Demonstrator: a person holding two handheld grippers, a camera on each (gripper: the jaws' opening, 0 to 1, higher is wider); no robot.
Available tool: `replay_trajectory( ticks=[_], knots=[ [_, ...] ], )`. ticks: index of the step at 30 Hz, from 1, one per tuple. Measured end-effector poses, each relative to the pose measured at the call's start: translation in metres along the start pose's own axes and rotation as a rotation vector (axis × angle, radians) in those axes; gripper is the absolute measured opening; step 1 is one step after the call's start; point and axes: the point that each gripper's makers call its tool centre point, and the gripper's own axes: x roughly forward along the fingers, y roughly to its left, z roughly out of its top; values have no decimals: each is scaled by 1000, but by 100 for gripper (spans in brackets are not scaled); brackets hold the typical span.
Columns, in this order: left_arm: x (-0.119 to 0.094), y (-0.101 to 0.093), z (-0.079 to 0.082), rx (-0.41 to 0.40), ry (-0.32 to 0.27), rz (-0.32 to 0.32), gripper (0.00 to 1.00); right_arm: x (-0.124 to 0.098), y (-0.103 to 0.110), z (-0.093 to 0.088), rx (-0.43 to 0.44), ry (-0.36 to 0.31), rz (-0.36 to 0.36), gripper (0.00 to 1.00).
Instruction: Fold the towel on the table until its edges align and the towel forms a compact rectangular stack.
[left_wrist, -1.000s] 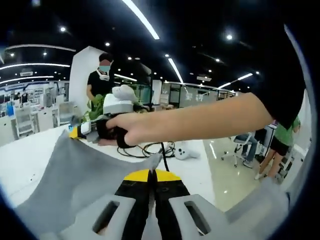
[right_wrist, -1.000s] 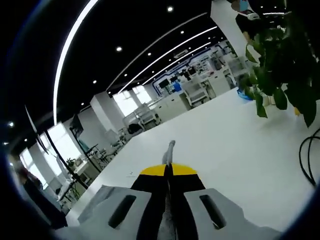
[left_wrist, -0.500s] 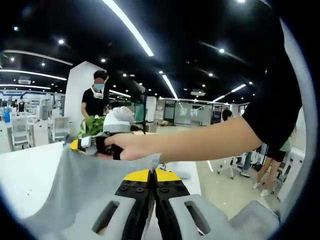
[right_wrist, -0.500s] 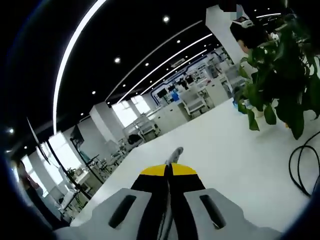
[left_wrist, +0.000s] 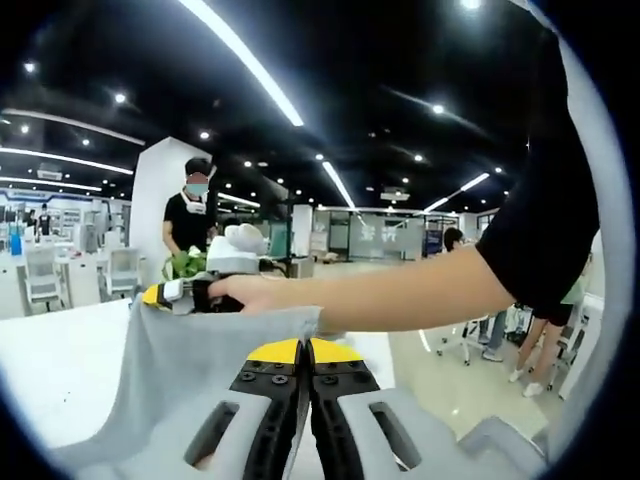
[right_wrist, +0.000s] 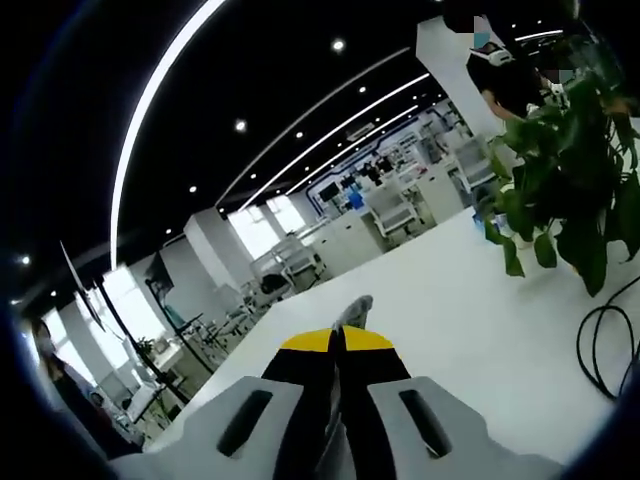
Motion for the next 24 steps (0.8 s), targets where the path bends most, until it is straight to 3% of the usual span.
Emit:
replay_trajectory(
  ticks=[16, 24],
  knots=[
    [-67, 21, 12, -18, -34, 126, 2, 29, 64, -1, -18, 25, 67, 0],
    [-99, 33, 17, 12, -31, 178, 2, 42, 97, -8, -14, 36, 109, 0]
  ],
)
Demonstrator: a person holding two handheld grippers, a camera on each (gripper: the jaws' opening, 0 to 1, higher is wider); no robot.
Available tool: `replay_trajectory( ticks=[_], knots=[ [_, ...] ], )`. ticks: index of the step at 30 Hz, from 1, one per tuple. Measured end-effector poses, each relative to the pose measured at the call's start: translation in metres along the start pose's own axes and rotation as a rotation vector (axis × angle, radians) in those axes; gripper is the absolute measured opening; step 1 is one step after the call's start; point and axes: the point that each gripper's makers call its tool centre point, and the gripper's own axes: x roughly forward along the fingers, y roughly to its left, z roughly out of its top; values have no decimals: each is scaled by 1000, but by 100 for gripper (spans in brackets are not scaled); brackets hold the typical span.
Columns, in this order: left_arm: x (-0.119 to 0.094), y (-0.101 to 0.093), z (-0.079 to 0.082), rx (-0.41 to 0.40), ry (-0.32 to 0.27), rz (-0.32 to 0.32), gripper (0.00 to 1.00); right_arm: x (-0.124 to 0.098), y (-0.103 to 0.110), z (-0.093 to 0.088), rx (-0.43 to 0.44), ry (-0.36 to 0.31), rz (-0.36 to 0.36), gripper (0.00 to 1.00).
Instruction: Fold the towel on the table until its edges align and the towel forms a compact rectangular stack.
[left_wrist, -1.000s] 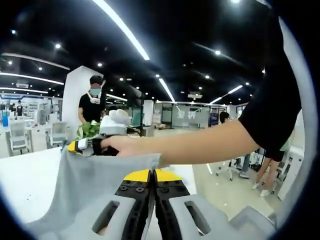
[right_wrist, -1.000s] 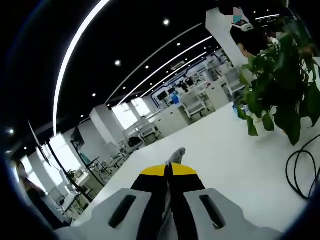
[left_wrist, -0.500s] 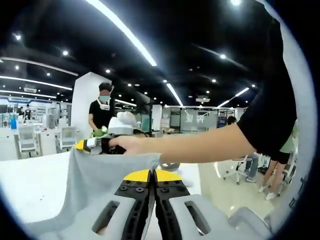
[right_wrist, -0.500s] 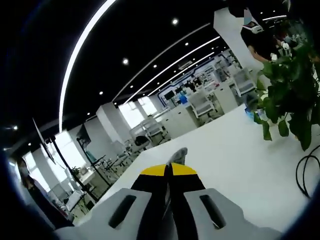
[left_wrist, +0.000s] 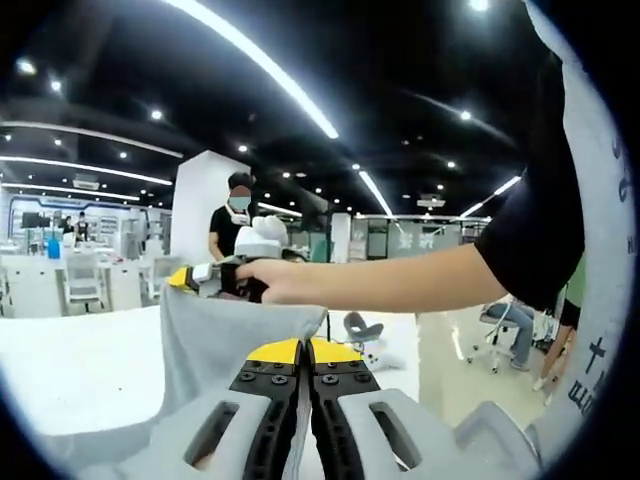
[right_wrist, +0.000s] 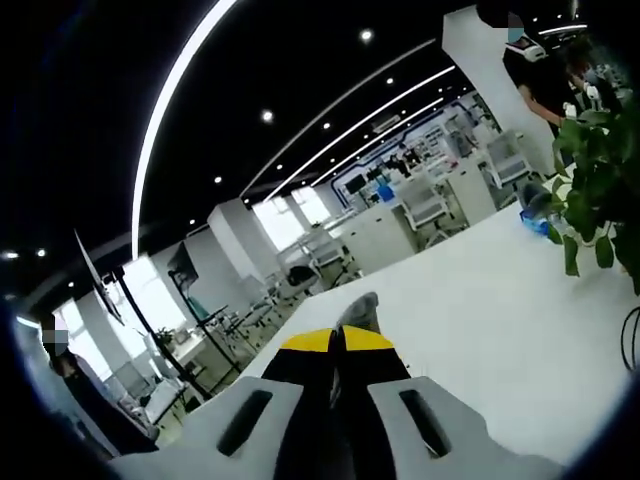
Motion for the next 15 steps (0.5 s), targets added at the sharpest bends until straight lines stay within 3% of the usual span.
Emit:
replay_trajectory(
  ticks=[15],
  knots=[
    [-59, 34, 9, -4, -10, 75, 2, 25, 58, -8, -19, 17, 73, 0]
  ],
)
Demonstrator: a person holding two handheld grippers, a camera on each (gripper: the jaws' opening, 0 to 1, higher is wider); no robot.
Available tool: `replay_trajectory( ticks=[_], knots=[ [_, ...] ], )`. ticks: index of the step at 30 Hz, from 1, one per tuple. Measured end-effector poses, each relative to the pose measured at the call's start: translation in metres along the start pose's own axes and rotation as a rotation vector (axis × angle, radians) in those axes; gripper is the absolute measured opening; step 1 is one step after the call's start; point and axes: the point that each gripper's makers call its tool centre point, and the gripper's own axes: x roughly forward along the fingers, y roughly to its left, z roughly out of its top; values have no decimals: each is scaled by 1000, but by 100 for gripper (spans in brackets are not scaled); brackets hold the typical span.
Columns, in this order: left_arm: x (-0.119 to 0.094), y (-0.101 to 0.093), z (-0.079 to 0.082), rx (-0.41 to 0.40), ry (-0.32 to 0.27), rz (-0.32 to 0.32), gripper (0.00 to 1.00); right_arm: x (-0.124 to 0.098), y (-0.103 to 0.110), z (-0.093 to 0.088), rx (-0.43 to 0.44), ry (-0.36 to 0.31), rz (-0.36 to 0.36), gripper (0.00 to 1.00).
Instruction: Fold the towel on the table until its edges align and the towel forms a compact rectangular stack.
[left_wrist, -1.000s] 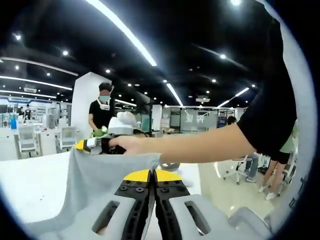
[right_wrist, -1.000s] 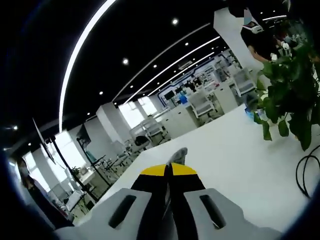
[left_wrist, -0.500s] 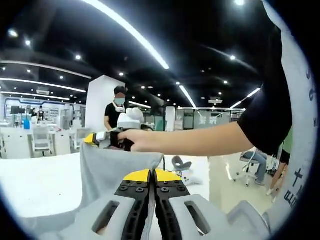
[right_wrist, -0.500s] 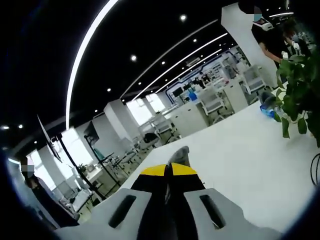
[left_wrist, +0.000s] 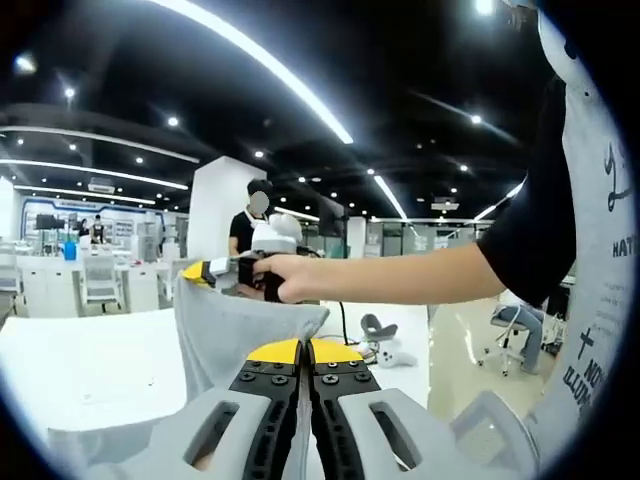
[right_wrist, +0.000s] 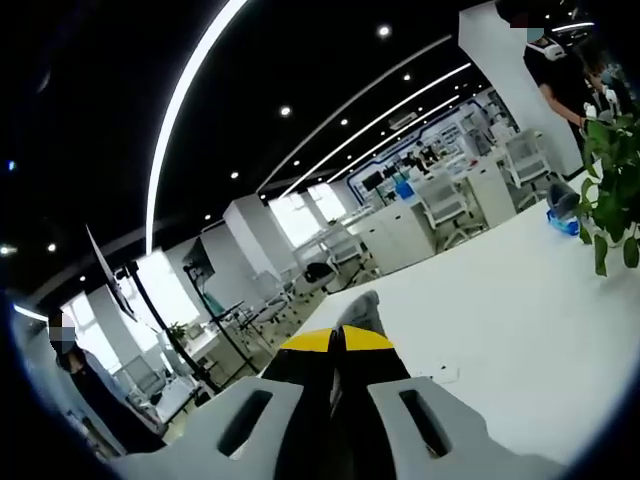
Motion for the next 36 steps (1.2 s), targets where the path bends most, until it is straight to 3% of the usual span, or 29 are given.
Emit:
replay_trajectory(
  ticks=[14, 36],
  knots=[
    [-47, 34, 1, -31, -12, 125, 2, 33, 46, -13, 8, 20, 64, 0],
    [-112, 77, -11, -78, -22, 293, 2, 91, 101, -64, 28, 98, 149, 0]
  ],
)
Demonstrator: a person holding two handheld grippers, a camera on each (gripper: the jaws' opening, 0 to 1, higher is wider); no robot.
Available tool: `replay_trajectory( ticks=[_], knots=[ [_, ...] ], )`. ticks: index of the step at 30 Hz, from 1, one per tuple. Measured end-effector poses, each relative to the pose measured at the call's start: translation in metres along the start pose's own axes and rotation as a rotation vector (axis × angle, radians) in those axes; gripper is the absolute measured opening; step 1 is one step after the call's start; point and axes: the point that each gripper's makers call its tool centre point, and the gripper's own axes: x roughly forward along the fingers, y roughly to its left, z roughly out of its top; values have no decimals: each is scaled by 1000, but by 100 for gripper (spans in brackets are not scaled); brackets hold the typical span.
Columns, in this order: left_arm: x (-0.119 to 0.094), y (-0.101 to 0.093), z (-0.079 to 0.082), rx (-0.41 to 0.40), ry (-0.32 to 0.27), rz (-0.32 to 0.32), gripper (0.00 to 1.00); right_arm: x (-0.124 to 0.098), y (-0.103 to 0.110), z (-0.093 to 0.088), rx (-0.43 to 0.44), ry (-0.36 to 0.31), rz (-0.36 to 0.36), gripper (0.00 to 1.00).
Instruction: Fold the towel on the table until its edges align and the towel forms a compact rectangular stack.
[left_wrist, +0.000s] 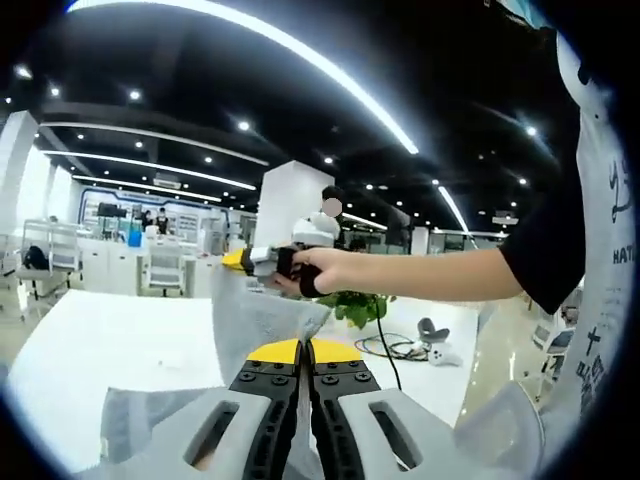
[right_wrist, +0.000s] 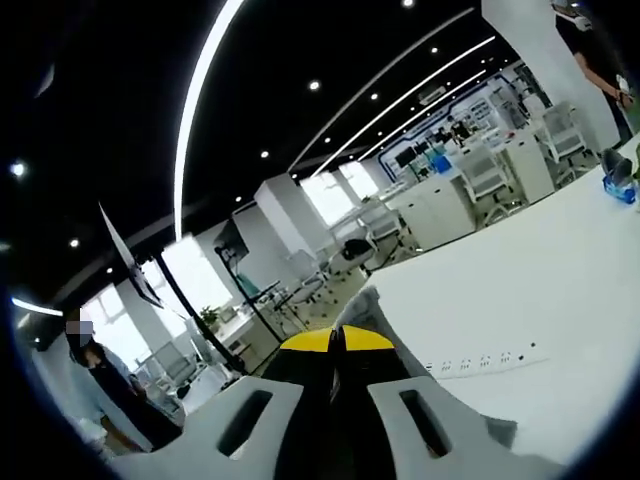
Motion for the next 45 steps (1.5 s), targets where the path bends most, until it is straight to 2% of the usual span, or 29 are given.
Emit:
replay_trajectory(
  ticks=[8, 14, 22, 31, 39, 45],
  knots=[
    [-15, 20, -14, -16, 20, 73, 2, 17, 3, -23, -2, 41, 4, 0],
    [-29, 36, -32, -21, 57, 154, 2, 29, 3, -42, 3, 70, 0, 0],
    [-49, 64, -61, -75, 92, 274, 2, 49, 2, -75, -3, 131, -5, 0],
    [-64, 83, -82, -117, 110, 348, 2, 73, 3, -106, -8, 192, 2, 0],
    [-79, 98, -92, -139, 105, 423, 2, 96, 11, -129, -10, 230, 18, 0],
    [-91, 115, -109, -168, 116, 488, 2, 113, 13, -149, -18, 262, 16, 0]
  ],
)
